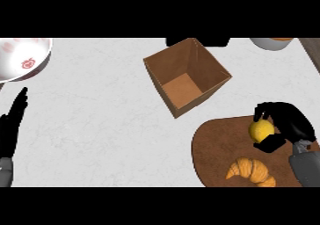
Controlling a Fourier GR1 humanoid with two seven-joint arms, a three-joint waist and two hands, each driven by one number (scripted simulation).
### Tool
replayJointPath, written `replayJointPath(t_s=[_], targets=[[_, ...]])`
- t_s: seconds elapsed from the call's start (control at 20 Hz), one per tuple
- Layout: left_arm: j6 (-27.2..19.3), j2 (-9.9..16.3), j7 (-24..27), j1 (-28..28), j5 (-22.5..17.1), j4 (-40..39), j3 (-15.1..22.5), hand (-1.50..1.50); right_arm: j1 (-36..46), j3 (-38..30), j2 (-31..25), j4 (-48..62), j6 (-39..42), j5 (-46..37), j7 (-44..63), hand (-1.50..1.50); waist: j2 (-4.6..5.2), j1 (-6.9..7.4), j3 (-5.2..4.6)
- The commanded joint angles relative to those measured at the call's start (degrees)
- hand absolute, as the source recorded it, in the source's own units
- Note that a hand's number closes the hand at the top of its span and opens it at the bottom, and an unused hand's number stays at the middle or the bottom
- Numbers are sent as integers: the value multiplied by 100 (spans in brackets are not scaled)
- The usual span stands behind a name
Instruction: Pick the lemon from the cutting board and place it in the cardboard box
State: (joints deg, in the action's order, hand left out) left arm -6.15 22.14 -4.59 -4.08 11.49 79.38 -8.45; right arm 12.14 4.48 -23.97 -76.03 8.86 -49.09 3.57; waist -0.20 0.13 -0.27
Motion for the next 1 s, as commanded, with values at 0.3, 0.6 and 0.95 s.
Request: replayJointPath(t_s=[0.3, 0.6, 0.95], targets=[[-1, -25, -230, -261, 78, -65, -141, 0, -974, -332, -173, -1754, -489, -630, 867, 150, -12, -72, 24], [-57, -186, -191, -87, 227, -8, -1, 0, -1236, -681, -205, -3136, -812, -376, 564, 150, -18, -93, 26], [56, -170, 272, -231, 122, -422, -217, 0, -406, -242, 131, -3670, -284, -400, 764, 150, 17, -19, 23]])
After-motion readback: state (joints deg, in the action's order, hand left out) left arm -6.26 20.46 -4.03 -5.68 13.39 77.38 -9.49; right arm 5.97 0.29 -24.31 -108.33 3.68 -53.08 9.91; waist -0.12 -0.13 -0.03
